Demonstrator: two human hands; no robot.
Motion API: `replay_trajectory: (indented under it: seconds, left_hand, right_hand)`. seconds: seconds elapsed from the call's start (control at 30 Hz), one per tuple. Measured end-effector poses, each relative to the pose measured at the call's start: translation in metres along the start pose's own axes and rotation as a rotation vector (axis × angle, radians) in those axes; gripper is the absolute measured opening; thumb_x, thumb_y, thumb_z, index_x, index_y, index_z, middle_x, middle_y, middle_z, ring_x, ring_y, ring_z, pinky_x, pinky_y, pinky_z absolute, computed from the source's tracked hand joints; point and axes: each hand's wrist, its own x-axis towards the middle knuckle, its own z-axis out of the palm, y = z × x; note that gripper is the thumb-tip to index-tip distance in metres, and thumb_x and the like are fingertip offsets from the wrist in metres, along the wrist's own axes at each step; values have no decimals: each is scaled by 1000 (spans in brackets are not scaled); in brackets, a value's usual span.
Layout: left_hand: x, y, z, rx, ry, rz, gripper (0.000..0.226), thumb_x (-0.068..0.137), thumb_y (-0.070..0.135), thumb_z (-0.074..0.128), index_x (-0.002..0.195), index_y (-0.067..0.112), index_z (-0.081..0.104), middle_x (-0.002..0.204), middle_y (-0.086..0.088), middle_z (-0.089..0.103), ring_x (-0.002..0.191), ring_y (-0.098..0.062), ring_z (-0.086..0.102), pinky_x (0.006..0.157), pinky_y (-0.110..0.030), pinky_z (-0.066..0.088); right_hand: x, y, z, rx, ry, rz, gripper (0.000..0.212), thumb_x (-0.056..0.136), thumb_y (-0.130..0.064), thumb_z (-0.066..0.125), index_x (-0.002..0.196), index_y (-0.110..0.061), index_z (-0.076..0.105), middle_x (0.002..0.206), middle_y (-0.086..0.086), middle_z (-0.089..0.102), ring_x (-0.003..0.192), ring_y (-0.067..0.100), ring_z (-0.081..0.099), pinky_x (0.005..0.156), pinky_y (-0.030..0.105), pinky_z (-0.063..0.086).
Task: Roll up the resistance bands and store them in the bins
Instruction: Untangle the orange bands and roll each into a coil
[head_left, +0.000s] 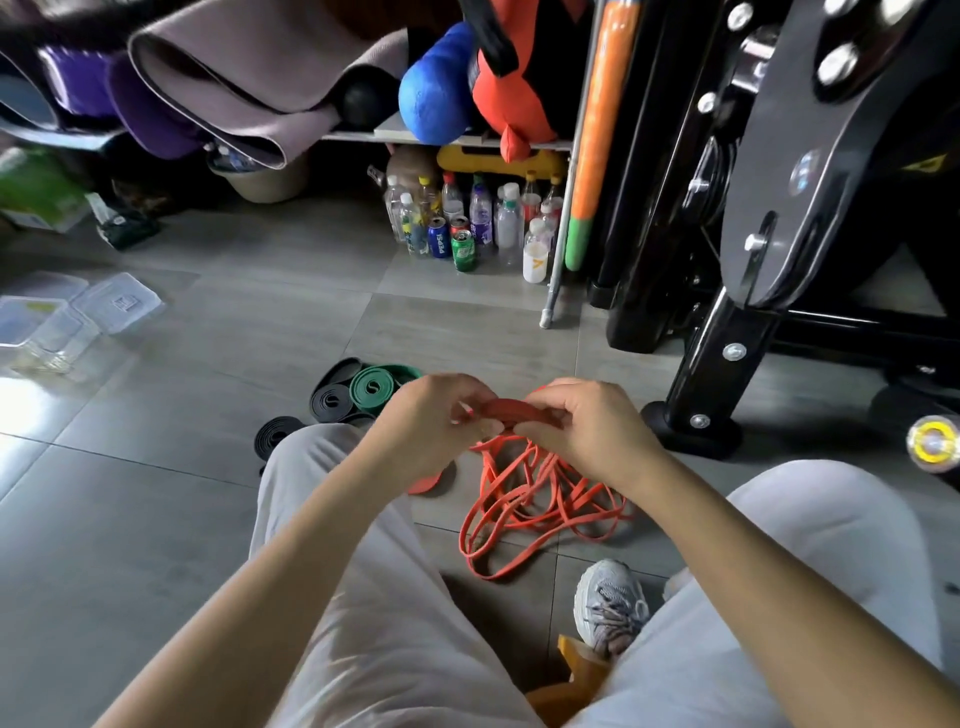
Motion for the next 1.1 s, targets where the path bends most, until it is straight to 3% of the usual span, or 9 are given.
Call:
replay_trajectory:
  seconds: [0.07, 0.2, 0.3, 0.47, 0.53, 0.6, 0.67, 0.83, 1.1]
  left_hand:
    - [-2, 0, -6, 11, -10, 9, 13, 79, 15, 72, 92, 20, 71, 76, 9, 69, 71, -10, 65, 73, -26, 51]
    - [-9, 4, -5, -354, 167, -60, 22, 80, 3, 70, 82, 25, 67, 69, 7, 70, 60, -7, 65, 61, -14, 49]
    - [-10, 6, 5, -749, 228, -126, 19, 81, 0, 66, 85, 18, 69, 68, 7, 70, 63, -5, 64, 59, -14, 49]
    - [-12, 17, 28, -1452, 144, -276, 17, 74, 8, 61, 87, 7, 73, 81, -8, 72, 74, -14, 69, 69, -21, 57]
    - [-13, 20, 33, -1525, 121, -324, 17, 77, 7, 59, 89, 5, 71, 77, -9, 71, 68, -12, 68, 64, -21, 57]
    - [-13, 19, 32, -1266, 125, -349, 11, 83, 8, 61, 93, 7, 67, 78, -7, 69, 66, -10, 67, 61, -22, 56]
    - [-11, 12, 26, -712, 188, -300, 14, 85, 7, 65, 96, 14, 64, 86, 0, 66, 68, -5, 64, 62, -22, 53]
    - [-3, 6, 4, 151, 111, 151, 30, 82, 16, 68, 111, 19, 67, 103, 2, 64, 96, -17, 57, 85, -33, 46]
    - [-4, 7, -7, -34, 235, 108, 16, 79, 17, 67, 94, 18, 72, 83, 11, 66, 75, -8, 63, 73, -26, 51]
  right_hand:
    - [0, -4, 3, 15, 11, -16, 16, 80, -21, 74, 95, -17, 74, 82, -2, 66, 74, 12, 60, 71, 30, 47]
    - [-3, -10, 6, 438, 94, 117, 17, 76, -14, 76, 87, -25, 71, 85, 0, 74, 80, 15, 70, 79, 32, 56]
    - [-4, -10, 11, 506, 125, 149, 19, 75, -15, 77, 82, -30, 69, 82, 1, 75, 80, 19, 71, 79, 36, 57]
    - [-3, -16, 15, 773, 257, 148, 20, 77, -5, 72, 81, -24, 70, 65, -8, 71, 65, 12, 65, 61, 21, 55]
    - [-4, -16, 14, 806, 250, 139, 17, 80, -5, 69, 84, -21, 70, 66, -5, 71, 63, 11, 67, 56, 19, 54]
    - [-3, -9, 14, 692, 236, 121, 17, 81, -8, 69, 86, -25, 70, 71, -7, 73, 68, 9, 68, 61, 20, 55]
    - [-3, -2, 10, 468, 198, 92, 15, 81, -13, 71, 91, -24, 72, 77, -7, 73, 73, 8, 68, 70, 24, 55]
    - [2, -1, 4, -6, 40, -58, 16, 83, -23, 70, 97, -15, 73, 78, 0, 62, 69, 7, 51, 65, 27, 41]
    - [4, -5, 1, 108, 73, 0, 17, 77, -28, 75, 92, -19, 75, 77, 0, 68, 74, 17, 65, 72, 39, 52]
